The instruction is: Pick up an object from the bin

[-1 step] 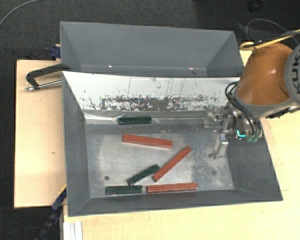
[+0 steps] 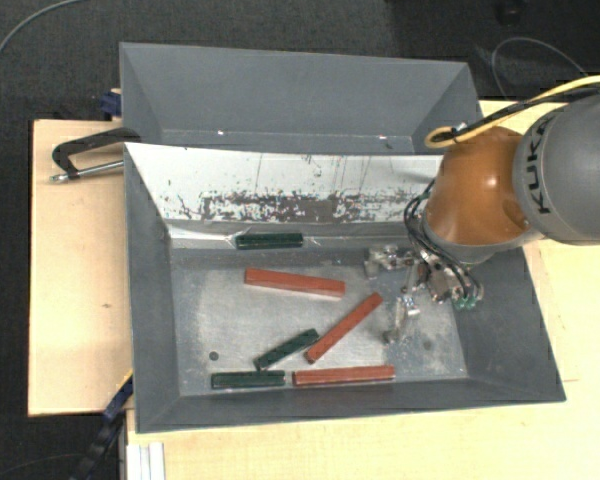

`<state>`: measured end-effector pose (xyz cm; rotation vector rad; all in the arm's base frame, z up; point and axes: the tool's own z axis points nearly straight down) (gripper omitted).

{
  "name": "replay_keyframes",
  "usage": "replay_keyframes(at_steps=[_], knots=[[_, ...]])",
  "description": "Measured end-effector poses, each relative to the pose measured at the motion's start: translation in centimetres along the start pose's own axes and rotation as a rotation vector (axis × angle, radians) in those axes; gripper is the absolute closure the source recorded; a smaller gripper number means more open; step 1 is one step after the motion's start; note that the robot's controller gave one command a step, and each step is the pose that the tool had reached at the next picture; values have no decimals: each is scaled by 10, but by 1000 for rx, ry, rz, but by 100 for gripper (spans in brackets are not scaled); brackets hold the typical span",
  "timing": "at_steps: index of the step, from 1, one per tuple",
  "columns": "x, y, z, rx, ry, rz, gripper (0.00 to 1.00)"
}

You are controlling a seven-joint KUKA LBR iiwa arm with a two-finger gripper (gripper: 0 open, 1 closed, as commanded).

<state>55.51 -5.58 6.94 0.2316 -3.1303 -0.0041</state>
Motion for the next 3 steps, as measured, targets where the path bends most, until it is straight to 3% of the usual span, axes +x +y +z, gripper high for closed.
replay_keyframes(at_steps=[1, 2, 3], knots=[[-11, 55, -1, 1, -5, -394, 0], [-10, 54, -1, 3, -4, -392, 100], [-6, 51, -199, 8, -17, -462, 100]])
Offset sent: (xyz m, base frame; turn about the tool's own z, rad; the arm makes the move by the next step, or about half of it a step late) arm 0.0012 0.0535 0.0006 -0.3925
